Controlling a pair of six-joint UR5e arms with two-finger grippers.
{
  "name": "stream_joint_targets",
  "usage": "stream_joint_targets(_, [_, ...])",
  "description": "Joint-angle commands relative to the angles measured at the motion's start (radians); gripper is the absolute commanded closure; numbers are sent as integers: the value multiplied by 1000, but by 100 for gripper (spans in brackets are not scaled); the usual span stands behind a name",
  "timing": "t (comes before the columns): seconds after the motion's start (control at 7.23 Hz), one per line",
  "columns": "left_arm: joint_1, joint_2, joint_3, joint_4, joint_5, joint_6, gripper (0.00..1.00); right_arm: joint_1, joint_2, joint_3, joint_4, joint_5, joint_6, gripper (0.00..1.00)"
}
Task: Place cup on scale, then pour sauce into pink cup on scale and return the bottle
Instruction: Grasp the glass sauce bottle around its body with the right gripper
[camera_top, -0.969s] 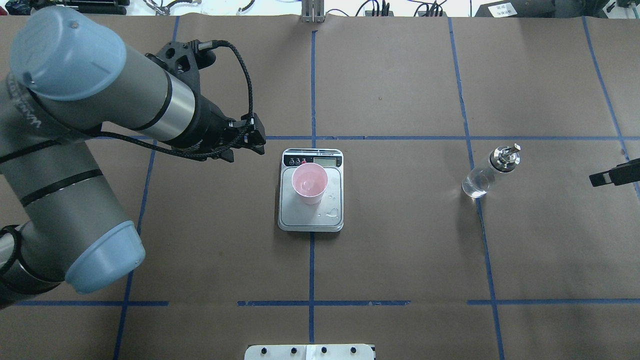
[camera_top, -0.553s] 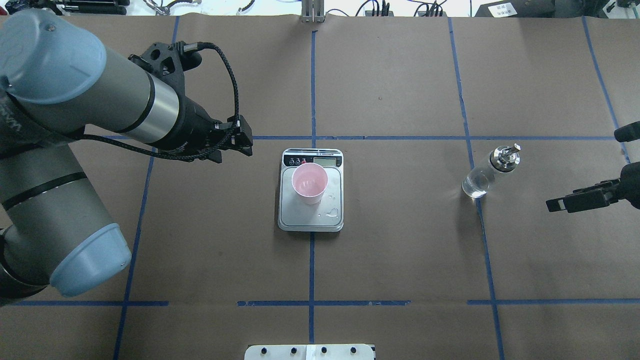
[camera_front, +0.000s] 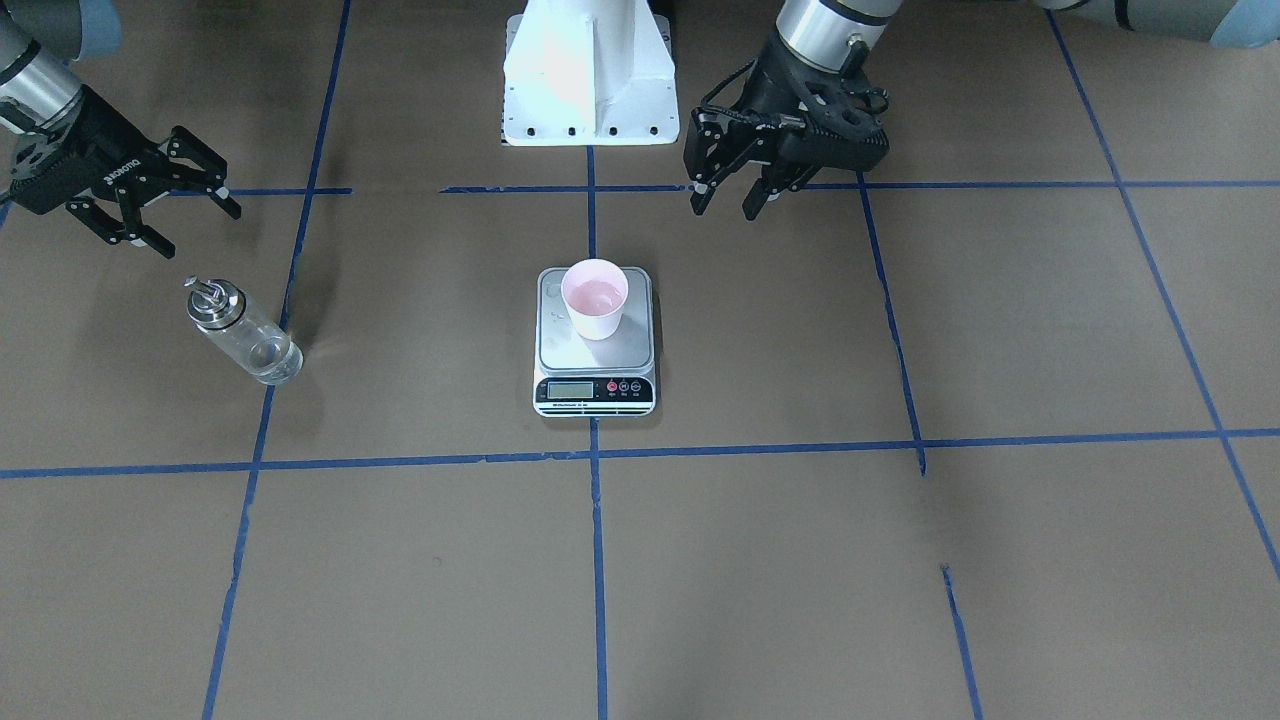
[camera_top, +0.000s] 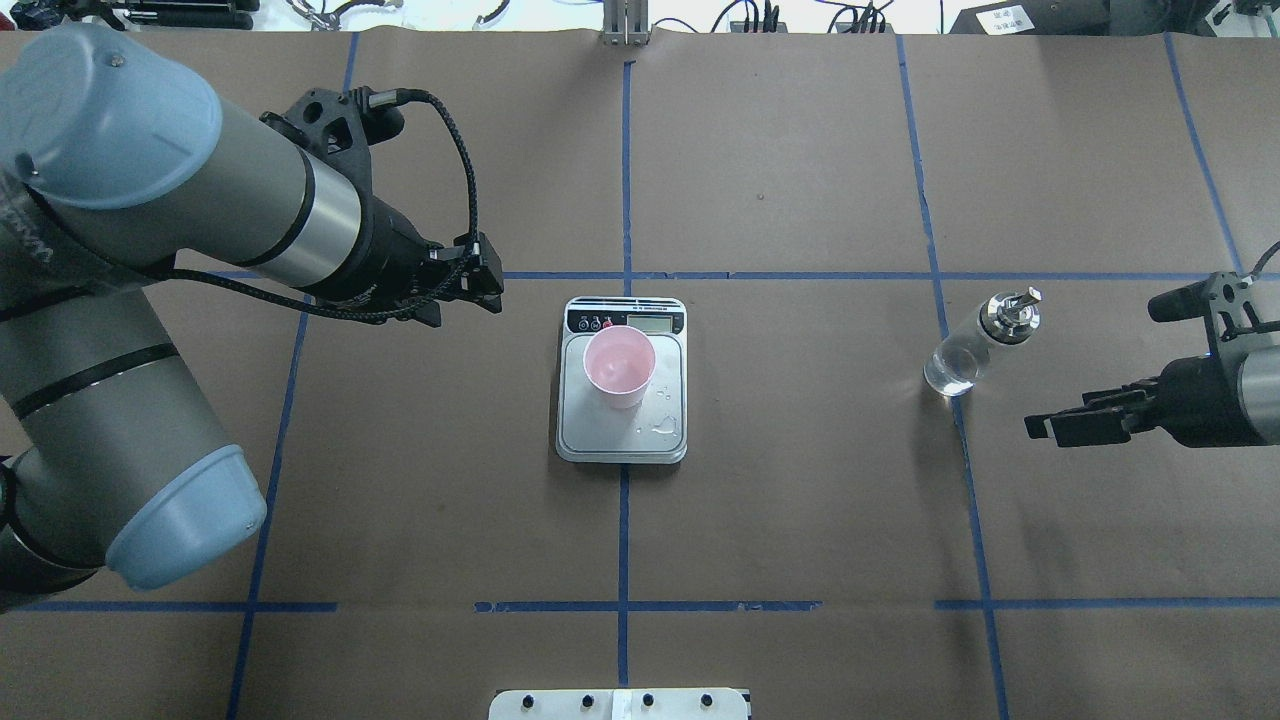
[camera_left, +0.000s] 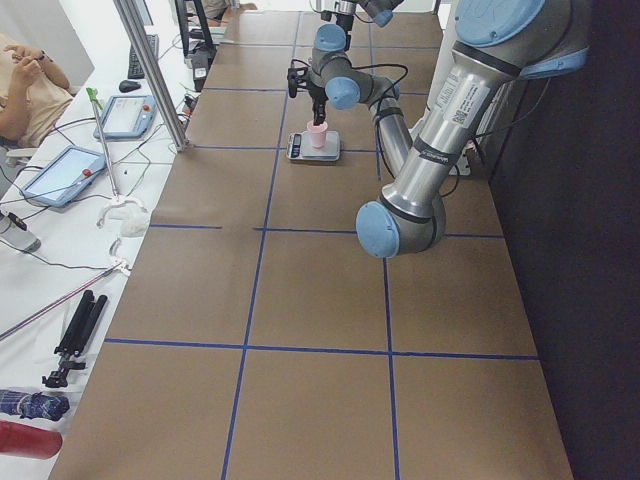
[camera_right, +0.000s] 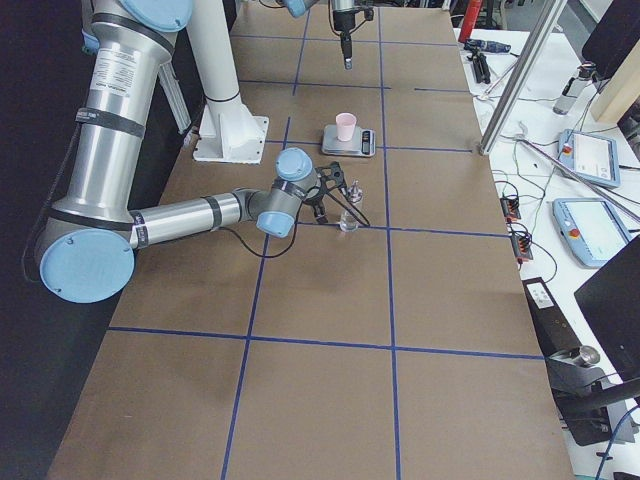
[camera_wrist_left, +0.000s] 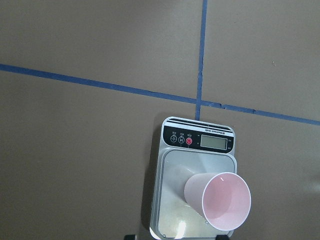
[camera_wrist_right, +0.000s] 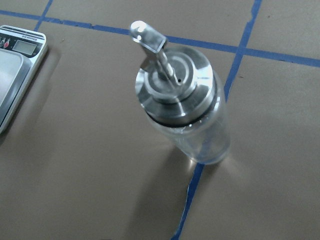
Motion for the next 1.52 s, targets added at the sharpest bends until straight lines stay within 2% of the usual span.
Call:
stream_joint_targets(0.0, [0,0,1,0,2,-1,38,-122,10,2,14,-265,26,2])
stream_joint_targets(0.55, [-1,0,1,0,3,-1,38,-386,10,2,4,-760,183,0])
stream_joint_targets(0.69, [-1,6,1,3,3,-1,37,-428,10,-6,-1,-834,226,0])
stream_joint_targets(0.83, [0,23,2,17,6,1,37,-430,12,-6,-25,-855,230,0])
stream_joint_targets(1.11, [-1,35,16,29,9,3,37,-453,40,-8,-135,-953,279,0])
stream_joint_targets(1.38, [2,49,13,87,52,34,37,-462,80,-29,-162,-1005,375,0])
